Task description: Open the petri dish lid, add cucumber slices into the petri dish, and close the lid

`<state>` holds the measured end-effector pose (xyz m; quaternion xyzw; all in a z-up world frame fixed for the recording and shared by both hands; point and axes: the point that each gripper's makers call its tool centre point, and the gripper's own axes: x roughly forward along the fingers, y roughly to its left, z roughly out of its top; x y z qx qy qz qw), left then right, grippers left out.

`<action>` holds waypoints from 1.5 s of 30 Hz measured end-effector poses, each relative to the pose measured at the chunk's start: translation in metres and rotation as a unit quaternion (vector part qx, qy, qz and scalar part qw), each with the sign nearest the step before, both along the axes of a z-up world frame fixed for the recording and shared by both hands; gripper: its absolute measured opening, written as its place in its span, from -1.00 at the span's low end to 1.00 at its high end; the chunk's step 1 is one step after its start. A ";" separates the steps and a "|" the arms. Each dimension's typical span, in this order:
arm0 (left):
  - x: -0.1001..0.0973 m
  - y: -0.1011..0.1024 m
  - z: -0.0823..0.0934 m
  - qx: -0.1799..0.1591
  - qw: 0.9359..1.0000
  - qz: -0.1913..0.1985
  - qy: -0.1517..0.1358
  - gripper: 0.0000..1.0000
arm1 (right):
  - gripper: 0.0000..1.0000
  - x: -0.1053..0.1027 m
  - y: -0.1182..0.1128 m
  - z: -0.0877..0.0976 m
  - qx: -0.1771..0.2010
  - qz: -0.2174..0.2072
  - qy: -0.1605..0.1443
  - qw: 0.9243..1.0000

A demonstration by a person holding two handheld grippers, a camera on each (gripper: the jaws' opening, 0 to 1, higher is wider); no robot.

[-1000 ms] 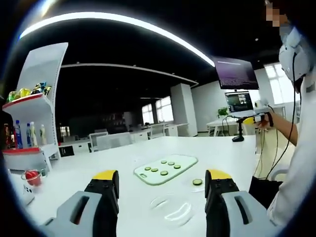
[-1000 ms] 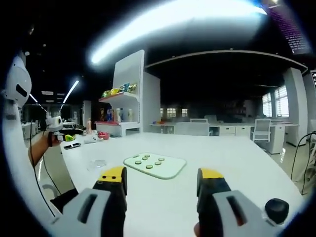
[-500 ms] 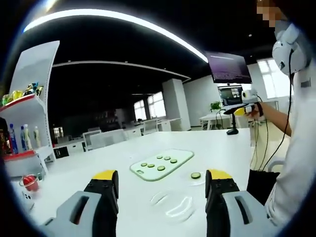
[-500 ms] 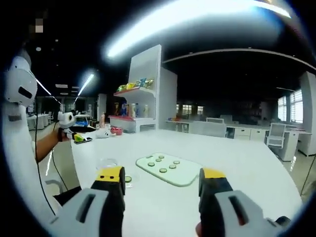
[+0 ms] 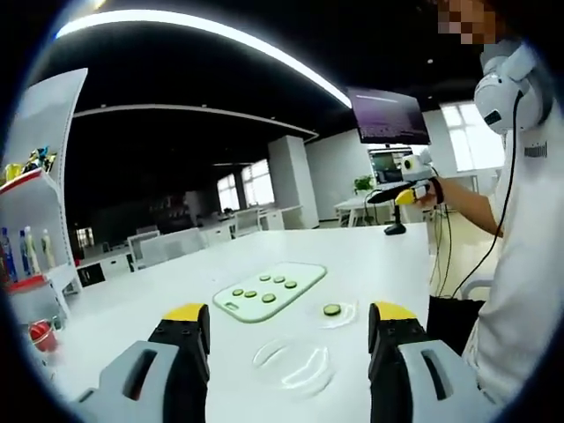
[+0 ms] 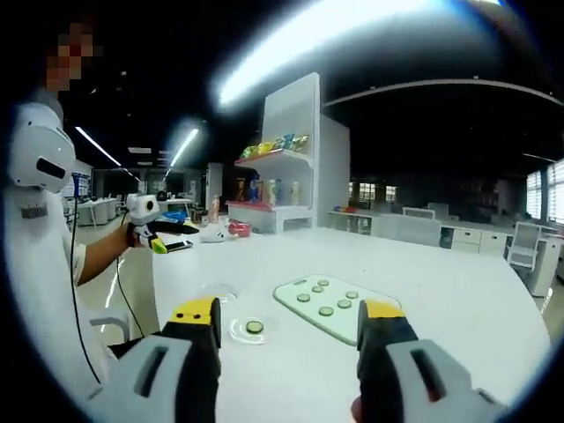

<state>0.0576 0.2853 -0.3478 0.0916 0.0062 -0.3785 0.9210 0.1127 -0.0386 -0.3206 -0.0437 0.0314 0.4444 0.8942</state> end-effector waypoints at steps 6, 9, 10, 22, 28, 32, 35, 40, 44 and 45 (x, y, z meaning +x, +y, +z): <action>0.001 -0.002 -0.011 0.011 1.000 -0.015 0.014 0.50 | 0.27 0.003 0.028 -0.004 -0.015 0.037 0.002 0.999; 0.001 -0.003 -0.016 0.014 0.999 -0.024 0.021 0.51 | 0.28 0.006 0.038 -0.004 -0.017 0.053 0.002 0.998; 0.001 -0.003 -0.017 0.014 0.999 -0.026 0.023 0.51 | 0.28 0.008 0.041 -0.004 -0.019 0.057 0.002 0.998; 0.007 0.000 -0.024 0.017 0.998 -0.046 0.038 0.52 | 0.30 0.013 0.084 -0.009 -0.045 0.117 0.010 0.992; 0.008 0.006 -0.036 0.029 0.996 -0.051 0.061 0.53 | 0.32 0.016 0.106 -0.016 -0.056 0.145 0.019 0.988; 0.009 0.008 -0.042 0.038 0.995 -0.058 0.068 0.53 | 0.33 0.016 0.124 -0.020 -0.063 0.164 0.018 0.984; 0.013 0.008 -0.048 0.041 0.994 -0.061 0.075 0.53 | 0.36 0.014 0.138 -0.025 -0.075 0.183 0.018 0.980; 0.020 0.008 -0.059 0.045 0.993 -0.065 0.082 0.53 | 0.39 0.011 0.159 -0.032 -0.097 0.211 0.015 0.973; 0.022 0.008 -0.066 0.051 0.992 -0.067 0.089 0.53 | 0.41 0.008 0.178 -0.041 -0.118 0.231 0.011 0.966; 0.023 0.008 -0.067 0.051 0.992 -0.067 0.090 0.53 | 0.41 0.007 0.181 -0.042 -0.120 0.235 0.011 0.964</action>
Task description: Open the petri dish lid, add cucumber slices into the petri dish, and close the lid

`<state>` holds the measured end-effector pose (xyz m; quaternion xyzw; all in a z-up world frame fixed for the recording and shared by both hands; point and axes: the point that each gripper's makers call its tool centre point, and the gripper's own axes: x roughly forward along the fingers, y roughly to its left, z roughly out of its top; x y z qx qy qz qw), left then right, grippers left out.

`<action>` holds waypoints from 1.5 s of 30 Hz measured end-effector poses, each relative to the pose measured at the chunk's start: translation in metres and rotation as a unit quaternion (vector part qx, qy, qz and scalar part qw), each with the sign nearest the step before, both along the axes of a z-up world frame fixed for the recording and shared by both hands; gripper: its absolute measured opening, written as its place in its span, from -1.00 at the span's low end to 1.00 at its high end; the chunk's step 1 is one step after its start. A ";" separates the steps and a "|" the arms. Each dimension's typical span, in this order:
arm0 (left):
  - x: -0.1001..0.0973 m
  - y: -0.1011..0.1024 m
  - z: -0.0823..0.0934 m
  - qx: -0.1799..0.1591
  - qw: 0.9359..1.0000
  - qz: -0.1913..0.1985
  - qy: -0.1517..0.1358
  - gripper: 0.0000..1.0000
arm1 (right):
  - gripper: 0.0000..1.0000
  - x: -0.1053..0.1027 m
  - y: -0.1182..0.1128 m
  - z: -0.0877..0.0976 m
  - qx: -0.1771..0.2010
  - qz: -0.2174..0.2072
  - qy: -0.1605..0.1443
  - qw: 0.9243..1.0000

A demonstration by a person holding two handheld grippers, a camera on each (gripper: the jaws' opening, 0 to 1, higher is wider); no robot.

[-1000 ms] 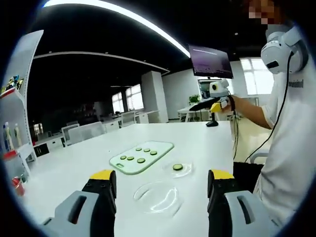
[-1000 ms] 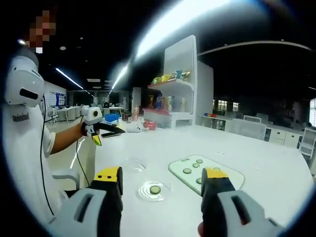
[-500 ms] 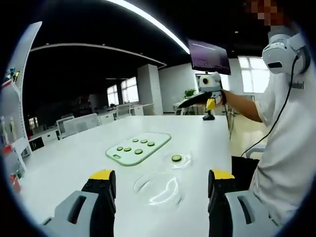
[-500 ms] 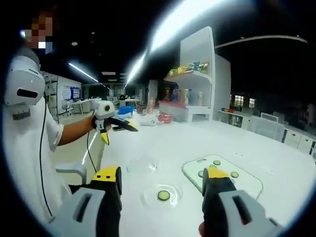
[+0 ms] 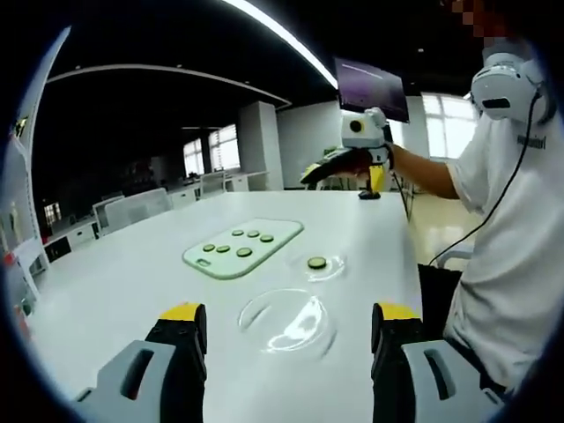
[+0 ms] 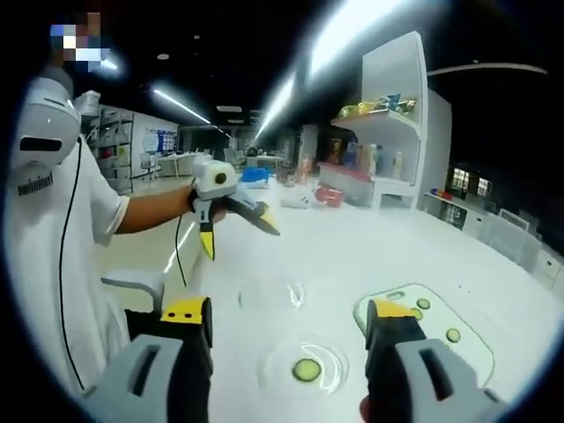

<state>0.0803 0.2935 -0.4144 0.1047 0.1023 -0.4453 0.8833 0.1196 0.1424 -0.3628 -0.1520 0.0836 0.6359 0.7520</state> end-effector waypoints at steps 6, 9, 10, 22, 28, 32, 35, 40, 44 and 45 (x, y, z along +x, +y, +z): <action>0.002 -0.001 -0.004 0.002 1.000 -0.005 0.004 0.53 | 0.42 0.000 0.017 -0.013 -0.020 0.019 0.002 1.000; 0.002 -0.003 -0.008 0.004 1.000 -0.012 0.007 0.53 | 0.43 0.000 0.023 -0.019 -0.030 0.026 0.005 0.999; 0.003 -0.004 -0.009 0.005 1.000 -0.014 0.008 0.53 | 0.43 0.002 0.025 -0.022 -0.036 0.028 0.004 0.999; 0.012 -0.003 -0.024 0.019 0.999 -0.028 0.025 0.52 | 0.48 0.002 0.055 -0.049 -0.075 0.064 0.006 0.995; 0.015 -0.004 -0.034 0.023 0.998 -0.039 0.035 0.51 | 0.49 0.002 0.067 -0.062 -0.093 0.078 0.007 0.993; 0.020 -0.006 -0.042 0.030 0.998 -0.043 0.042 0.50 | 0.50 0.003 0.073 -0.074 -0.106 0.085 0.009 0.991; 0.022 -0.008 -0.048 0.034 0.997 -0.046 0.048 0.50 | 0.51 0.003 0.078 -0.082 -0.113 0.089 0.009 0.990; 0.022 -0.013 -0.052 0.031 0.997 -0.048 0.051 0.50 | 0.52 0.007 0.082 -0.094 -0.126 0.094 0.008 0.988; 0.022 -0.015 -0.053 0.033 0.997 -0.054 0.052 0.49 | 0.52 0.007 0.084 -0.099 -0.133 0.099 0.009 0.986; 0.022 -0.016 -0.053 0.033 0.997 -0.055 0.053 0.49 | 0.52 0.008 0.085 -0.100 -0.134 0.100 0.010 0.986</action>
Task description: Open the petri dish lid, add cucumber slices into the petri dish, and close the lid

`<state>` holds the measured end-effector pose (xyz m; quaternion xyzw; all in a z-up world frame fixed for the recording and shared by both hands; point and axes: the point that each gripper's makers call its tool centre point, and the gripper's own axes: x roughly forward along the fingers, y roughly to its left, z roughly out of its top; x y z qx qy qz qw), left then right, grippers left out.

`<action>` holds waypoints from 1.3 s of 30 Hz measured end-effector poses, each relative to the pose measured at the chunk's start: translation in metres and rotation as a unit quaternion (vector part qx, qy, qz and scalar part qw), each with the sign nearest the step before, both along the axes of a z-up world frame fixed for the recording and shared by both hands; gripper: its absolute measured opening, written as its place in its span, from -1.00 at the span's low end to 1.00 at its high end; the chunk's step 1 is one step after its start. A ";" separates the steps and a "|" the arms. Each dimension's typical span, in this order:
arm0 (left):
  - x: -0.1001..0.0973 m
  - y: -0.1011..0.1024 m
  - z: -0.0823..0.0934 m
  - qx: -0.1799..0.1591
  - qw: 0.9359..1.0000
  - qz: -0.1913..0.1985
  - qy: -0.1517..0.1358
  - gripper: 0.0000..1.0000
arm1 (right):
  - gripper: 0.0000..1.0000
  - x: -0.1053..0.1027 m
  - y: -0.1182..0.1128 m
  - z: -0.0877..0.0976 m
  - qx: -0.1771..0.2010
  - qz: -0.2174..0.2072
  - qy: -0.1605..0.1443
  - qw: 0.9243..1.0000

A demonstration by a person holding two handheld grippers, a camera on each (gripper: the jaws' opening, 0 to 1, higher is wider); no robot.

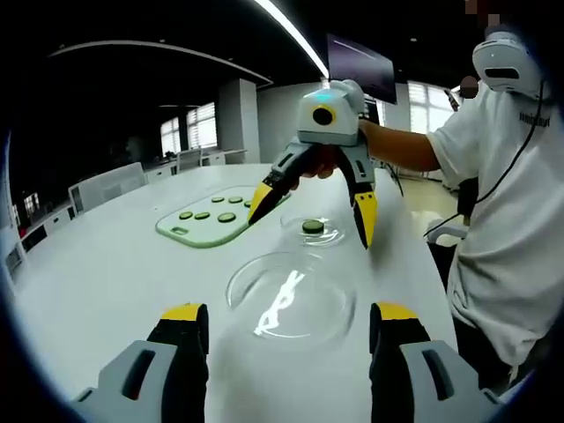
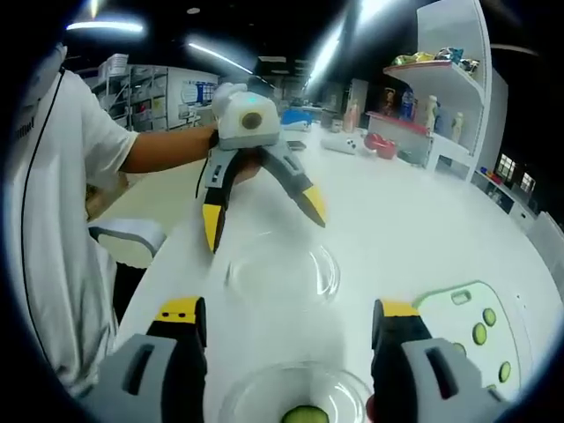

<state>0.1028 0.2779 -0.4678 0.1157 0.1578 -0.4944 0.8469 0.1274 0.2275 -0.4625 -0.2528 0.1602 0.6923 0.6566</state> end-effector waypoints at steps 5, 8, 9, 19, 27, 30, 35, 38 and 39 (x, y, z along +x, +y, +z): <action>0.003 -0.002 -0.004 0.006 1.000 -0.004 0.002 0.48 | 0.52 0.002 0.007 -0.004 -0.003 0.004 0.002 1.000; 0.004 -0.004 -0.004 0.004 1.000 -0.005 0.002 0.48 | 0.52 0.001 0.013 -0.011 -0.007 0.011 0.007 1.000; 0.005 -0.004 -0.004 0.004 1.000 -0.006 0.002 0.48 | 0.52 0.000 0.014 -0.013 -0.009 0.014 0.007 1.000; 0.004 -0.007 -0.010 0.007 1.000 -0.012 0.007 0.47 | 0.51 0.000 0.022 -0.024 -0.018 0.022 0.010 1.000; 0.006 -0.007 -0.016 0.008 1.000 -0.015 0.013 0.45 | 0.48 -0.003 0.026 -0.029 -0.023 0.033 0.016 0.999; 0.006 -0.007 -0.016 0.006 1.000 -0.016 0.013 0.45 | 0.47 -0.006 0.029 -0.027 -0.021 0.039 0.018 0.999; 0.008 -0.006 -0.017 0.006 1.000 -0.016 0.014 0.43 | 0.46 -0.008 0.033 -0.030 -0.022 0.045 0.020 0.999; 0.008 -0.007 -0.017 0.004 1.000 -0.018 0.014 0.43 | 0.45 -0.008 0.034 -0.030 -0.021 0.045 0.020 0.999; 0.008 -0.008 -0.017 0.004 1.000 -0.019 0.014 0.43 | 0.44 -0.008 0.035 -0.030 -0.021 0.045 0.021 0.999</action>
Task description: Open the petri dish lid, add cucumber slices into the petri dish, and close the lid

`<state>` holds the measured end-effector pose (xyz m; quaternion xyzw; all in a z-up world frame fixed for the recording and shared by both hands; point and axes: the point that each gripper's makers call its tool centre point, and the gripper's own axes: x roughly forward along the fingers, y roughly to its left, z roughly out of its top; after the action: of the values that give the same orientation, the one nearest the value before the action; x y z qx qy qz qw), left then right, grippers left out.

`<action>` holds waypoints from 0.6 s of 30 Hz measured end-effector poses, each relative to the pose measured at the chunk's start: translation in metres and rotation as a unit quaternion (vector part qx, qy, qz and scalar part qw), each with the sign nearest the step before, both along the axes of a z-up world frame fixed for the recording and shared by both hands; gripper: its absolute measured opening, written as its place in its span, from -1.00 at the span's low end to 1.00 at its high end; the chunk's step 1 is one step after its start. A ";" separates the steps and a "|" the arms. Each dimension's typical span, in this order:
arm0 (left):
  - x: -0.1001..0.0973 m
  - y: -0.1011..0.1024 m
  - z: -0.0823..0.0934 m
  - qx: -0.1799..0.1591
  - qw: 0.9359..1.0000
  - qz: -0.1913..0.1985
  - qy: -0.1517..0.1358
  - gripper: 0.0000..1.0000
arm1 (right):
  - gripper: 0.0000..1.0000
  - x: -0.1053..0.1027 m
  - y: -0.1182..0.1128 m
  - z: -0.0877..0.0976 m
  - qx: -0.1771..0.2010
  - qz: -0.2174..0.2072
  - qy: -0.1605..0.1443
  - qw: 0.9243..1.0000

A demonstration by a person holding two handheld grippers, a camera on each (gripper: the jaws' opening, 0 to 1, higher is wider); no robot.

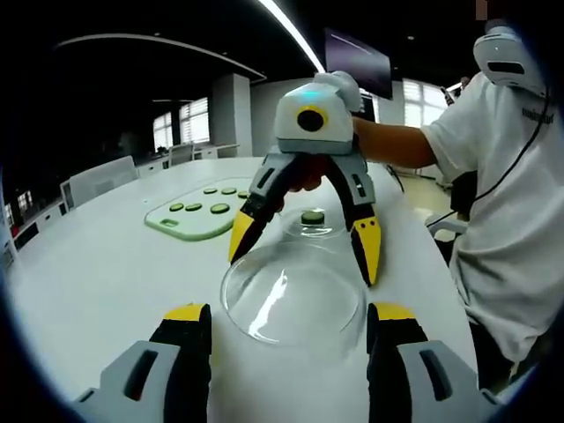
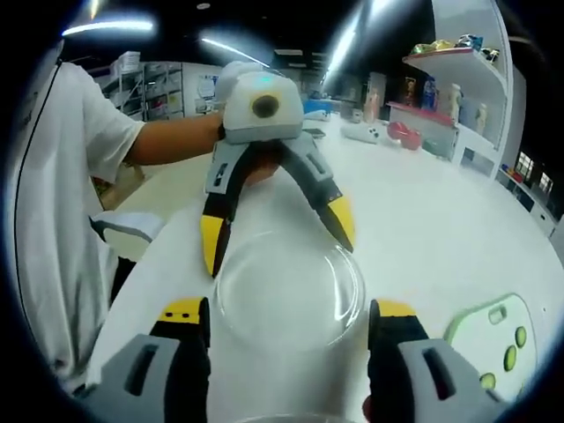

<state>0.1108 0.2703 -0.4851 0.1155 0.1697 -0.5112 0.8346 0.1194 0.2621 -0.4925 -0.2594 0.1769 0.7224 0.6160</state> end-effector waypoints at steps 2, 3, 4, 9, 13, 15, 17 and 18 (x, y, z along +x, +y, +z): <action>0.001 0.000 0.000 0.000 1.000 0.000 0.000 0.43 | 0.44 0.000 0.000 -0.001 -0.001 0.000 -0.001 1.000; 0.001 0.000 -0.001 0.000 1.000 0.000 0.000 0.43 | 0.43 0.000 0.000 -0.001 -0.002 0.000 -0.001 1.000; 0.001 -0.001 -0.001 0.000 1.000 0.000 0.000 0.43 | 0.43 0.000 -0.001 -0.002 -0.003 0.000 -0.002 1.000; 0.001 -0.001 -0.001 -0.002 1.000 -0.001 0.002 0.42 | 0.41 0.000 -0.002 -0.002 -0.003 0.002 -0.004 1.000; 0.002 -0.001 0.000 -0.005 1.000 0.000 0.003 0.41 | 0.39 0.001 -0.001 -0.001 0.000 0.000 -0.004 1.000; 0.002 -0.001 0.001 -0.008 1.000 0.000 0.003 0.40 | 0.38 0.001 -0.001 -0.001 0.000 0.000 -0.004 1.000; 0.002 -0.002 0.000 -0.008 1.000 -0.001 0.003 0.40 | 0.37 0.001 -0.001 -0.001 0.000 0.002 -0.005 1.000; 0.002 -0.002 0.000 -0.007 1.000 -0.003 0.004 0.39 | 0.37 0.001 -0.001 -0.001 0.000 0.002 -0.004 1.000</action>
<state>0.1125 0.2681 -0.4853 0.1082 0.1688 -0.5150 0.8334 0.1199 0.2612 -0.4937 -0.2626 0.1738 0.7229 0.6150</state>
